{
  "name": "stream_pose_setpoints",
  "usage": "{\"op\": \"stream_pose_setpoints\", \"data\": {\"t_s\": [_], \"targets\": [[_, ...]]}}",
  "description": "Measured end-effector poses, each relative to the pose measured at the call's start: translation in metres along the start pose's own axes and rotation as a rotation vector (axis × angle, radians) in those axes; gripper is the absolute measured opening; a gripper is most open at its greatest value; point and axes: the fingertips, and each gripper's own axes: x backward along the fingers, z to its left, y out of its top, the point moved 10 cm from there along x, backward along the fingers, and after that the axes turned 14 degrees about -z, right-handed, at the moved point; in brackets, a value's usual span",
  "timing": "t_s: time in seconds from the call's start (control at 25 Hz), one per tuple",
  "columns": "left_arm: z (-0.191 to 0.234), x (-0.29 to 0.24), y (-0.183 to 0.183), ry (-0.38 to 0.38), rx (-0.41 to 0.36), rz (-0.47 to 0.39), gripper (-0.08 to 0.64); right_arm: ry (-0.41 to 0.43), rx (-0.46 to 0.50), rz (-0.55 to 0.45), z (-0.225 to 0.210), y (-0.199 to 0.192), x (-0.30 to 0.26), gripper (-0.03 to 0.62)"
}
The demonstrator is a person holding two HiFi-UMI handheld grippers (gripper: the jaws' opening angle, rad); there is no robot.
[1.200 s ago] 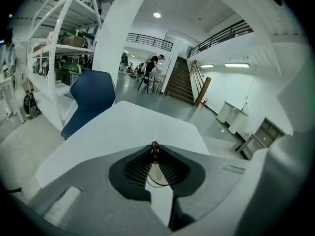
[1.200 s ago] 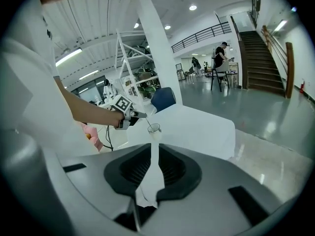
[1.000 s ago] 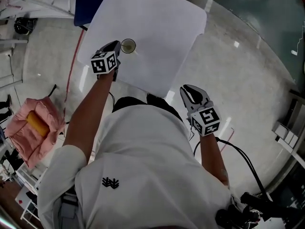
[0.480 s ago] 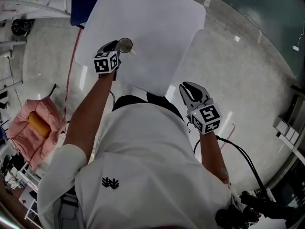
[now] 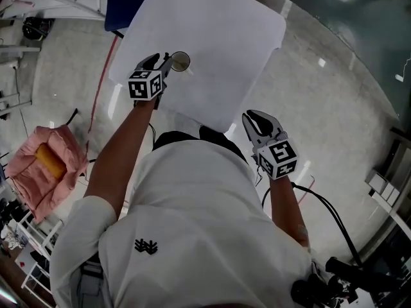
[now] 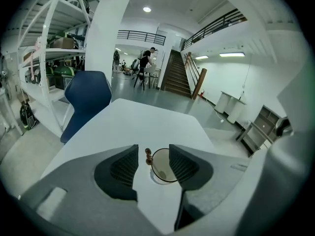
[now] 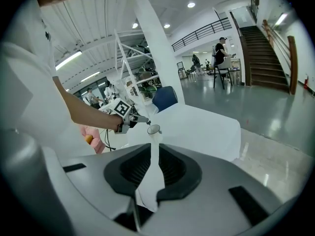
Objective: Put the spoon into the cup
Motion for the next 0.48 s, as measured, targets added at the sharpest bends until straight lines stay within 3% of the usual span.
{"op": "stream_pose_setpoints", "data": {"t_s": [0.28, 0.48], "targets": [[-0.006, 0.03, 0.012, -0.073, -0.064, -0.043, 0.189, 0.083, 0.041, 0.008, -0.008, 0.007, -0.024, 0.057], [0.016, 0.135, 0.016, -0.144, -0.013, -0.137, 0.187, 0.127, 0.106, -0.001, 0.075, 0.01, -0.041, 0.054]]}}
